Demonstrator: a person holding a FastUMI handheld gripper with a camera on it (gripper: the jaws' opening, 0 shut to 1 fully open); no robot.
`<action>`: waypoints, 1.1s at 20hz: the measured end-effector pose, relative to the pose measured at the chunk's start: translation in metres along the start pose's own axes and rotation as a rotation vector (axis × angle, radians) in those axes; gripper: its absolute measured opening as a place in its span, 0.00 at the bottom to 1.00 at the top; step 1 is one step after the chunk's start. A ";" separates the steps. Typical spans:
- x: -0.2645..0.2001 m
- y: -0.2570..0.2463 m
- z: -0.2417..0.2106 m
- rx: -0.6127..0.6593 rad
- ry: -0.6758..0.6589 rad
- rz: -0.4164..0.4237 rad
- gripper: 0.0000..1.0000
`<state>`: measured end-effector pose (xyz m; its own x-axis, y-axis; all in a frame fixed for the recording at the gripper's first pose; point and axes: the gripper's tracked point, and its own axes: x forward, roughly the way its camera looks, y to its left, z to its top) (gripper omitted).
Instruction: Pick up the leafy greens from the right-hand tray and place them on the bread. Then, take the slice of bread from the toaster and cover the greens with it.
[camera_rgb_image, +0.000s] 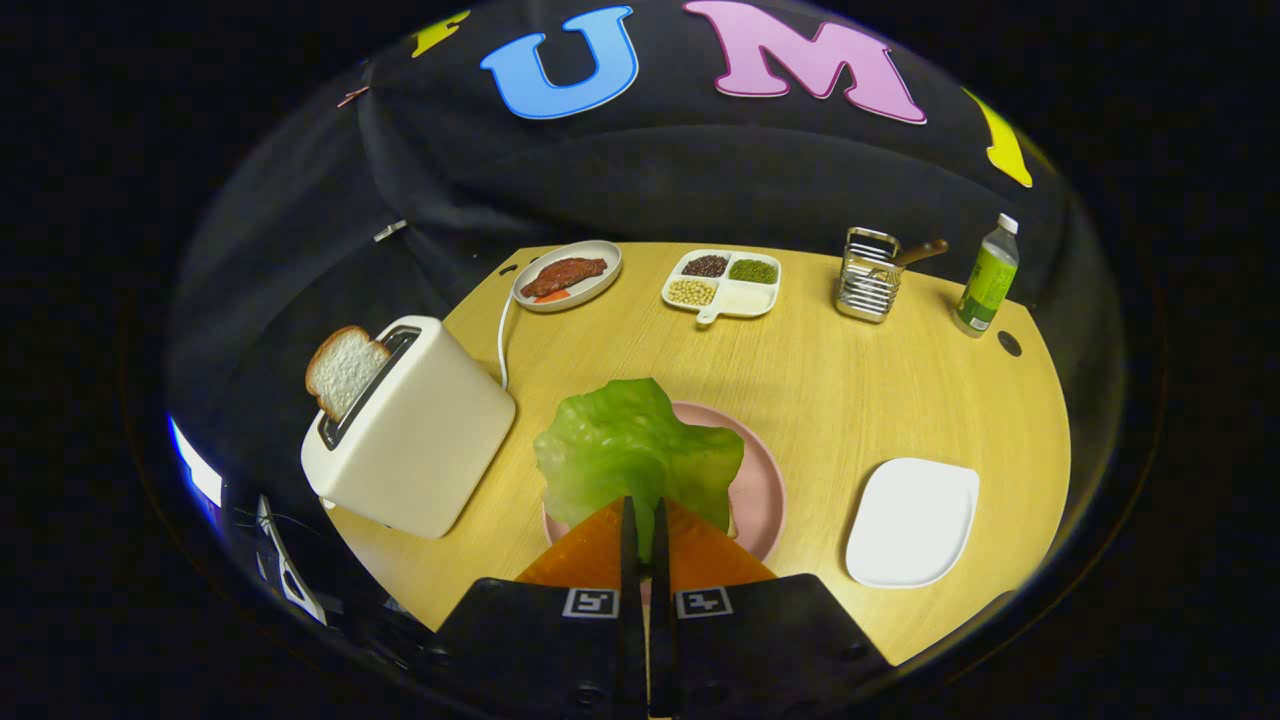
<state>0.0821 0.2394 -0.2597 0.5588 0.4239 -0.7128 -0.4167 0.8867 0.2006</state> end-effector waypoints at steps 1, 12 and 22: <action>0.006 0.004 -0.004 -0.010 0.011 0.009 0.06; 0.045 -0.015 -0.033 -0.043 0.102 -0.081 0.10; 0.033 -0.017 -0.021 -0.076 0.027 -0.113 0.97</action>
<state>0.0927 0.2342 -0.3005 0.5864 0.3160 -0.7458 -0.4054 0.9116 0.0674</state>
